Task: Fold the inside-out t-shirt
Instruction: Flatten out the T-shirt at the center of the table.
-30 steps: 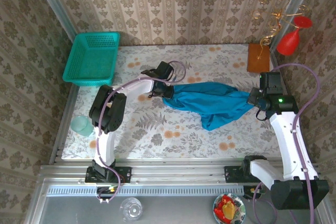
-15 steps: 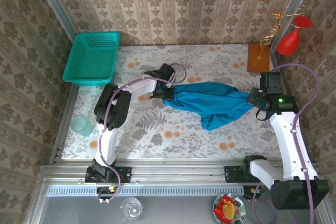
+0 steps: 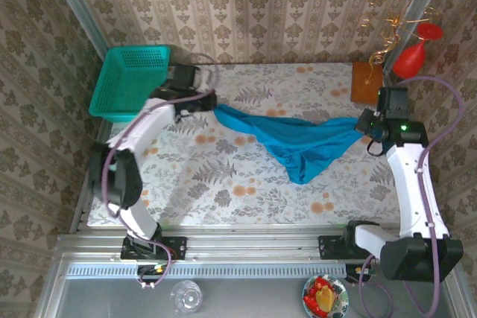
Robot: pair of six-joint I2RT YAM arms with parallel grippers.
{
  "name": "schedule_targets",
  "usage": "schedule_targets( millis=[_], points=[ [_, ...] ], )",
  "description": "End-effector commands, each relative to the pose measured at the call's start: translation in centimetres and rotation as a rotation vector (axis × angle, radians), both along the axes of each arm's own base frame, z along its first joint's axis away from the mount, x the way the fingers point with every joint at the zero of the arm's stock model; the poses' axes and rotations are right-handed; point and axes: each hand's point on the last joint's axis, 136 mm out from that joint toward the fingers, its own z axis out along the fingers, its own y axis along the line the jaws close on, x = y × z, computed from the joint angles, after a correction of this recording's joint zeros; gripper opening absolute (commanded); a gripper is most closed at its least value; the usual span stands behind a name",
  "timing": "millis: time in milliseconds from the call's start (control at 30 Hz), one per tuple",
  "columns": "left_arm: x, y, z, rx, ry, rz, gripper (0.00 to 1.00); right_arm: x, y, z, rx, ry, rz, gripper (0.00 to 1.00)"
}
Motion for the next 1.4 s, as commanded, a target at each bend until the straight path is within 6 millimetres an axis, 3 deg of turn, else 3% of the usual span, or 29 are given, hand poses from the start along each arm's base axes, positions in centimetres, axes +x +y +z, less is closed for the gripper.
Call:
schedule_targets(
  millis=[0,200,333,400,533,733,900,1000,1100,1167,1200,1367],
  points=[
    [0.1,1.4,7.0,-0.212,-0.089,-0.023,0.00,3.5,-0.5,5.2,0.067,-0.190,-0.010,0.00],
    [1.1,8.0,19.1,-0.489,-0.304,0.023,0.00,8.4,-1.8,14.9,0.193,-0.426,-0.008,0.00],
    [0.1,12.5,25.7,-0.568,-0.430,0.059,0.00,9.4,-3.0,20.9,0.218,-0.542,-0.013,0.00],
    [-1.1,14.1,27.2,-0.565,-0.470,0.080,0.00,8.9,-3.4,22.6,0.219,-0.580,-0.020,0.00],
    [-4.3,15.8,28.4,-0.568,-0.537,0.101,0.00,6.3,-2.8,23.9,0.218,-0.615,-0.010,0.00],
    [-9.8,16.3,31.8,-0.583,-0.698,0.092,0.00,1.2,-0.7,27.2,0.187,-0.757,0.030,0.00],
    [-11.4,16.6,34.3,-0.506,-0.755,0.119,0.00,-0.1,0.1,30.2,0.169,-0.827,0.062,0.00],
    [-9.7,17.0,34.2,-0.523,-0.738,0.138,0.00,1.5,-0.2,29.6,0.192,-0.801,0.072,0.00],
    [-5.9,16.7,31.9,-0.577,-0.654,0.136,0.00,5.0,-0.2,27.0,0.277,-0.715,0.102,0.00],
    [-3.0,15.6,29.5,-0.569,-0.592,0.128,0.00,7.2,0.1,24.8,0.322,-0.654,0.120,0.00],
    [-1.4,14.8,28.0,-0.546,-0.558,0.121,0.00,9.2,-0.1,22.5,0.336,-0.594,0.118,0.00],
    [6.2,12.0,18.5,-0.373,-0.357,0.137,0.00,14.9,0.0,14.2,0.368,-0.397,0.112,0.00]
  ],
)
